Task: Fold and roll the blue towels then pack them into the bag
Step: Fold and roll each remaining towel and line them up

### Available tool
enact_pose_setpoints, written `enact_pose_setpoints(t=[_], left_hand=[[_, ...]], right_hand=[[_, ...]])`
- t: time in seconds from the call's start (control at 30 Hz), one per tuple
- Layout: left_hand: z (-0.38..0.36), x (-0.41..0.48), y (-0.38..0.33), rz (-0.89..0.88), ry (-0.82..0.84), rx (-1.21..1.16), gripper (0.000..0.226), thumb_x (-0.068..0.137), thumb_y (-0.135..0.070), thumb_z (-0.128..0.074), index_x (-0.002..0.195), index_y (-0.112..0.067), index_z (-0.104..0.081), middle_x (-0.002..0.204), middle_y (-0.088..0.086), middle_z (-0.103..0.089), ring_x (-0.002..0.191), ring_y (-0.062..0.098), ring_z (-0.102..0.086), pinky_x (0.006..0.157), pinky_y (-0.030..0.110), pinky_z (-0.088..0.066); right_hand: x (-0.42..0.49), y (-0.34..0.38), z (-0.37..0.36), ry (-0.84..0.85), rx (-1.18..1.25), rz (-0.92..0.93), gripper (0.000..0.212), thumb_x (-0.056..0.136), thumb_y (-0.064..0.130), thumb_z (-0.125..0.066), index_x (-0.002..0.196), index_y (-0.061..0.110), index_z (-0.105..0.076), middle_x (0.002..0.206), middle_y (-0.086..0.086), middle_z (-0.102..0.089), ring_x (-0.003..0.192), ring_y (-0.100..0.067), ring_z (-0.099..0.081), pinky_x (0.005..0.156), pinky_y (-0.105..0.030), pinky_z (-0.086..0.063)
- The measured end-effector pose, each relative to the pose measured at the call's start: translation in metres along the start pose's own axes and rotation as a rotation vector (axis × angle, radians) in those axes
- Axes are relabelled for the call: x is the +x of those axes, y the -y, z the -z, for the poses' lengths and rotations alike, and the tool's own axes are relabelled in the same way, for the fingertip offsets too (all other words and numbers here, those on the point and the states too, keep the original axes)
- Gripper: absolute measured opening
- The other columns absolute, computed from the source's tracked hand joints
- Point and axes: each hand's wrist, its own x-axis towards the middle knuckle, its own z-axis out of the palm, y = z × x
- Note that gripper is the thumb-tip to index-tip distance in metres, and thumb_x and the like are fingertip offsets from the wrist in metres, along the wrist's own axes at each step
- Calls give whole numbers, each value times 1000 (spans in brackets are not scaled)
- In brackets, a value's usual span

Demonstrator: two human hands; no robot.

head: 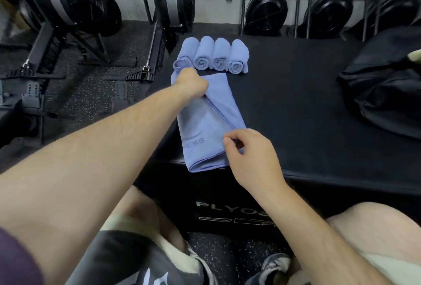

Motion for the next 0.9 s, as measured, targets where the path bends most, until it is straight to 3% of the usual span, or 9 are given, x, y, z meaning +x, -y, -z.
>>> enact_pose_setpoints(t=[0.13, 0.23, 0.33, 0.4, 0.47, 0.57, 0.7, 0.8, 0.9], left_hand=[[-34, 1, -25, -39, 41, 35, 35, 93, -7, -53, 69, -24, -34, 72, -4, -40, 61, 11, -39, 58, 22, -38], [-53, 4, -33, -37, 44, 77, 37, 93, -9, -53, 69, -26, -31, 73, -5, -38, 61, 8, -36, 77, 30, -43], [-66, 3, -40, -31, 89, 115, 31, 93, -7, -52, 71, -23, -38, 75, -2, -45, 78, 21, -52, 80, 30, -41], [-71, 0, -42, -32, 138, 182, 11, 93, -5, -50, 87, -14, -54, 95, 8, -62, 98, 27, -58, 78, 29, -40], [-79, 4, -35, -46, 183, 159, 30, 93, -10, -52, 122, -13, -58, 130, 12, -63, 112, 28, -58, 83, 30, -45], [-86, 3, -25, -91, 185, 123, 62, 95, -31, -47, 155, -28, -33, 148, 13, -50, 132, 32, -48, 107, 38, -43], [-88, 3, -13, -142, 117, 434, 59, 98, -46, -36, 156, -35, -28, 159, 8, -37, 145, 37, -26, 115, 47, -21], [-91, 0, -6, -115, 207, 565, 67, 99, -62, -27, 160, -36, -17, 170, -8, -4, 155, 40, 7, 122, 61, 5], [-91, 1, -3, -157, 239, 581, 69, 99, -63, -24, 161, -36, -13, 170, -11, 3, 155, 39, 12, 119, 67, 8]], right_hand=[[4, -21, 18, 25, -82, -61, 15, 97, 25, -58, 96, 28, -73, 92, 13, -65, 88, -8, -60, 78, -34, -54], [7, -29, 25, 72, -61, -127, 15, 96, 24, -58, 100, 27, -73, 79, 15, -63, 78, -6, -59, 74, -29, -54], [9, -34, 29, 110, -47, -166, 14, 95, 23, -59, 101, 26, -71, 70, 13, -58, 69, -7, -57, 66, -26, -51], [10, -36, 31, 132, -43, -169, 13, 93, 22, -59, 97, 25, -71, 67, 12, -56, 70, -7, -55, 64, -25, -48], [11, -38, 30, 152, -55, -154, 13, 91, 21, -59, 91, 24, -71, 65, 12, -54, 77, -8, -53, 64, -25, -43], [10, -36, 28, 170, -116, -107, 15, 95, 21, -53, 90, 22, -67, 78, 10, -55, 94, -15, -52, 73, -29, -47], [9, -29, 28, 202, -227, -124, 27, 103, 26, -43, 128, 21, -53, 102, 5, -61, 110, -21, -49, 95, -38, -44], [8, -27, 25, 212, -391, -126, 32, 103, 32, -43, 132, 22, -53, 123, 3, -57, 116, -22, -48, 99, -37, -40], [8, -23, 23, 262, -348, -156, 32, 102, 28, -44, 130, 20, -55, 124, 2, -57, 116, -21, -50, 101, -38, -41]])
